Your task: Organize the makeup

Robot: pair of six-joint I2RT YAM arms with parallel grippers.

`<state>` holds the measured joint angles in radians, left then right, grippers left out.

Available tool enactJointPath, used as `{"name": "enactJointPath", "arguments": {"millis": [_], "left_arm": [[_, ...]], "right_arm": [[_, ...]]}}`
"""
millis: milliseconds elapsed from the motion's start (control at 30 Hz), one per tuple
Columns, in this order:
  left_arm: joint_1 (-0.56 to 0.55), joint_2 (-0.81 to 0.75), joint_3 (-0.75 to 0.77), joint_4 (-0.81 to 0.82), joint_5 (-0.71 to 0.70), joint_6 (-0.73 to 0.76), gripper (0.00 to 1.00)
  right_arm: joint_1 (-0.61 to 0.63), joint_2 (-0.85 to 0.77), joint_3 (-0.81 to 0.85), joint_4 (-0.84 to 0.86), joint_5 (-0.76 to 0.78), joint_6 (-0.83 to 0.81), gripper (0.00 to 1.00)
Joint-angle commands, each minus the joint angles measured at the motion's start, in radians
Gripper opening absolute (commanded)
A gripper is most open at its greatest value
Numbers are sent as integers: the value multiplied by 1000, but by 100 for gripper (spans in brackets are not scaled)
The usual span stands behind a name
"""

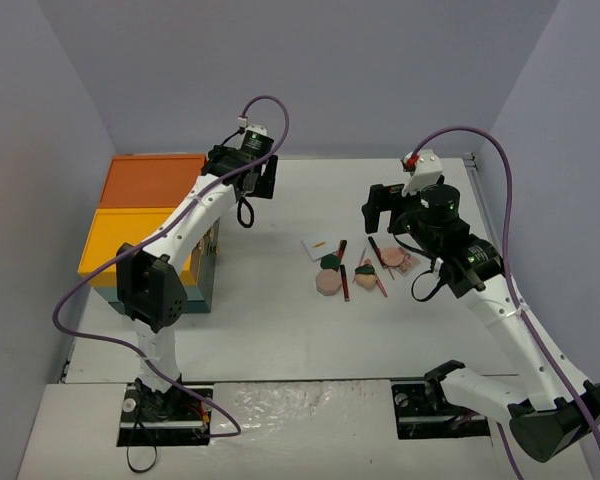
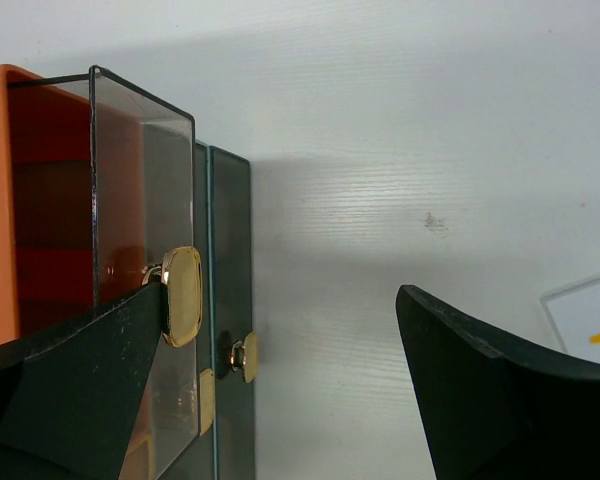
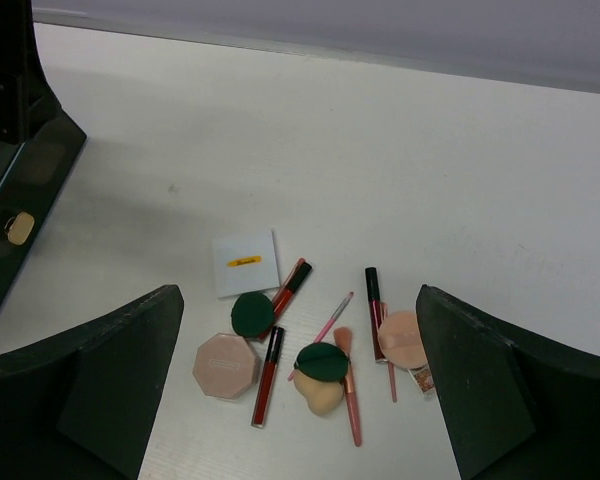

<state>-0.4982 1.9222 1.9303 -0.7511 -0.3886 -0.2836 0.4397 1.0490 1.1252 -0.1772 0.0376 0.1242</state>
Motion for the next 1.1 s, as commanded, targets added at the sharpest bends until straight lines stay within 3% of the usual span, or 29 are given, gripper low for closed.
{"name": "enactJointPath", "arguments": {"millis": [0,1067], "left_arm": [[-37,-3,75,3,24,-50,97],[-167,63,221,-72,-13,-99,97]], "right_arm": [[4,-29,1,53,25,-15,100],[4,-56,-18,48,19,-23,100]]}}
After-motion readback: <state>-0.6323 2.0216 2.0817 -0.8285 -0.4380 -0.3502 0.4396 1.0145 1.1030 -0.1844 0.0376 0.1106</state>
